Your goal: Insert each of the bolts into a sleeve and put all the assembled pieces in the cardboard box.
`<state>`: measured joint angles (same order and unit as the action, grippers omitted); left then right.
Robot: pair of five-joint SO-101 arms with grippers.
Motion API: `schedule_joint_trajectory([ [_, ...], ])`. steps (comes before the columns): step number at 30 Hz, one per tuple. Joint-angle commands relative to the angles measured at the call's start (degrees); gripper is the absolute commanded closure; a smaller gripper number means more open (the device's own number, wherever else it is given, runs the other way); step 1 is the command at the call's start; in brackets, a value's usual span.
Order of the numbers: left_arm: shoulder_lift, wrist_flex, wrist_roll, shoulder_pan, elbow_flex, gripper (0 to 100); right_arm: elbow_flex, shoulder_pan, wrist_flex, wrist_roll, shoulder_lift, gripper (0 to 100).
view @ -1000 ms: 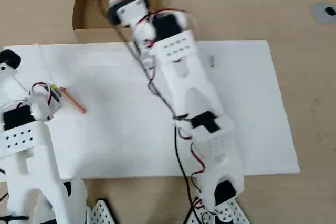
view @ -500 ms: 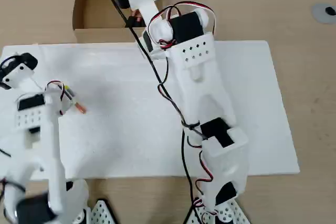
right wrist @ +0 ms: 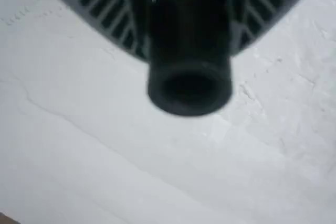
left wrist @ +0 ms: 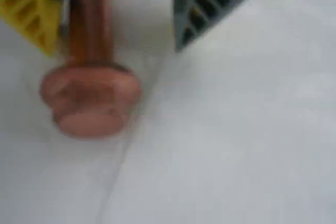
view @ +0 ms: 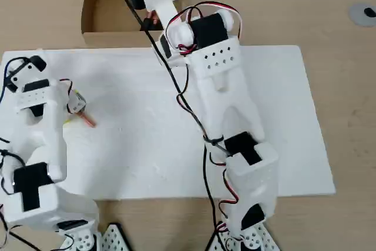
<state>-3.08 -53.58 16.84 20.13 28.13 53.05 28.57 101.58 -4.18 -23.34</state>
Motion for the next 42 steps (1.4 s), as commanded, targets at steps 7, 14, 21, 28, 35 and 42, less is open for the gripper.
schedule_joint_trajectory([
  [7, -7.16, -0.53, 0.18, -0.35, -5.63, 90, 3.47, -1.10, 0.88, -0.53, 4.53, 98.8],
  [14, -7.78, -4.84, 0.09, -0.97, -9.32, 99, 3.47, -1.01, 0.88, -0.53, 4.44, 98.8],
  [21, -7.34, -10.81, -6.15, -0.97, -13.71, 99, 3.47, -1.01, 0.88, -0.53, 4.79, 98.8],
  [28, -2.24, -21.01, -10.90, -1.41, -26.99, 99, 3.30, 4.70, 0.88, 6.24, 10.33, 98.8],
  [35, 18.15, -28.75, -12.75, -5.10, -34.64, 99, 2.77, 7.52, 0.88, 12.66, 22.73, 98.8],
  [42, 41.45, -31.91, -10.29, -6.95, -34.64, 99, -10.15, 7.16, 0.88, 12.40, 33.19, 98.8],
])
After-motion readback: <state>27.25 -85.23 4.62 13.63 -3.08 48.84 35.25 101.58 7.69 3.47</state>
